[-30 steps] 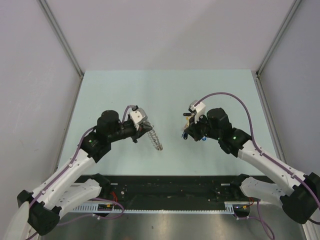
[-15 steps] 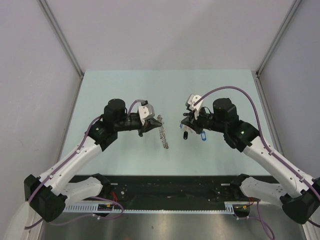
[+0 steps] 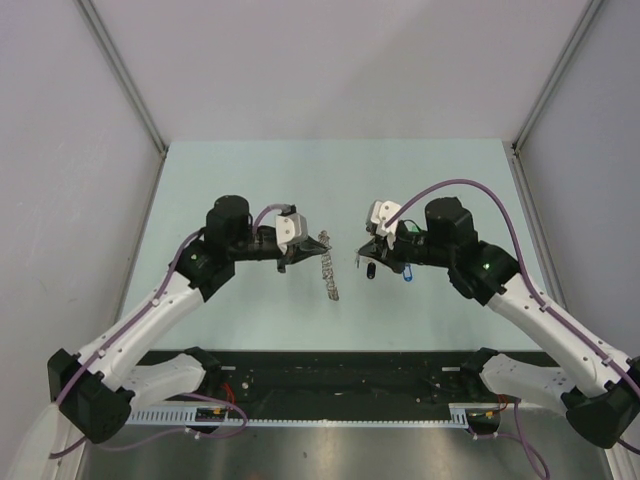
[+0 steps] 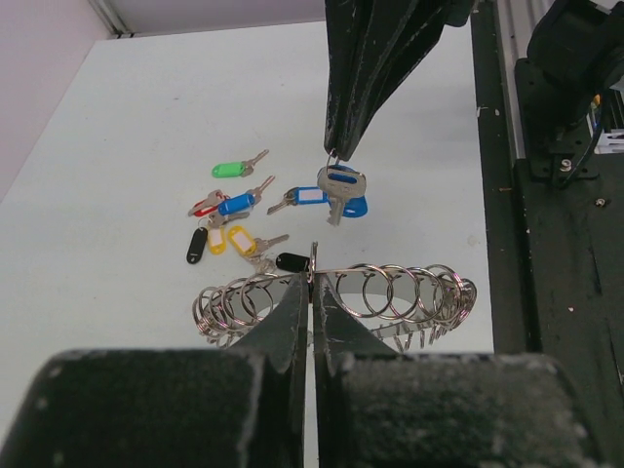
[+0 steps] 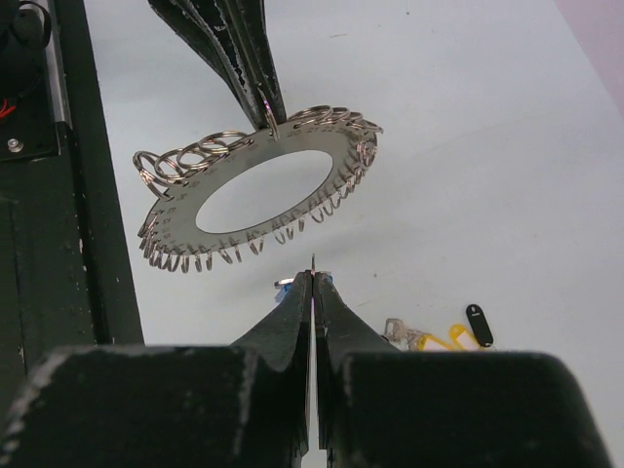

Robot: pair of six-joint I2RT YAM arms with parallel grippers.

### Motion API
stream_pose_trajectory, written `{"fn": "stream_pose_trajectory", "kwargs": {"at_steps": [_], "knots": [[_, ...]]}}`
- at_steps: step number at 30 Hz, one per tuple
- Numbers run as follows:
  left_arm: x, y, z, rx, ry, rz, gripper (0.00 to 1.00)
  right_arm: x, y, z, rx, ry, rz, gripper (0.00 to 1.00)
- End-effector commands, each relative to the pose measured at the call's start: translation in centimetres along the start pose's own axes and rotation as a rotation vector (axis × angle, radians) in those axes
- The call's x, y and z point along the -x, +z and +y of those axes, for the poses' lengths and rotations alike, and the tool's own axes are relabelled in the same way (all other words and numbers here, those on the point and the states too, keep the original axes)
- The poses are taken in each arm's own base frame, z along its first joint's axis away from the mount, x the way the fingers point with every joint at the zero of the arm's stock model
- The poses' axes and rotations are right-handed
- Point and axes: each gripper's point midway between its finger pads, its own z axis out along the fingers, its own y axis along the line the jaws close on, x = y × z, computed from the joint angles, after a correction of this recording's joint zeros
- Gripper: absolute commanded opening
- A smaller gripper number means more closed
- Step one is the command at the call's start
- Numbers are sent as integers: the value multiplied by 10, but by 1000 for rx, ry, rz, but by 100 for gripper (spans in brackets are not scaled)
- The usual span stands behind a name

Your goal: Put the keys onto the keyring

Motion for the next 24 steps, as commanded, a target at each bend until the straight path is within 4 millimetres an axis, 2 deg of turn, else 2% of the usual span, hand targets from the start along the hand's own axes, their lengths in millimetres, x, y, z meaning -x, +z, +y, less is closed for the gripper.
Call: {"fn": "stream_pose_trajectory", "kwargs": {"at_steps": [1, 7, 18, 24], "knots": [[26, -11, -8, -14, 127, -97, 1, 32, -9, 3, 17, -71, -84, 0], [31, -16, -13, -8, 154, -122, 0, 37, -6, 5, 46, -80, -95, 0], [28, -12, -23, -76, 155, -122, 0, 44, 6, 15, 93, -140, -97, 0], [16, -8, -20, -62, 165, -61, 0, 43, 11, 20, 103, -167, -71, 0]]}}
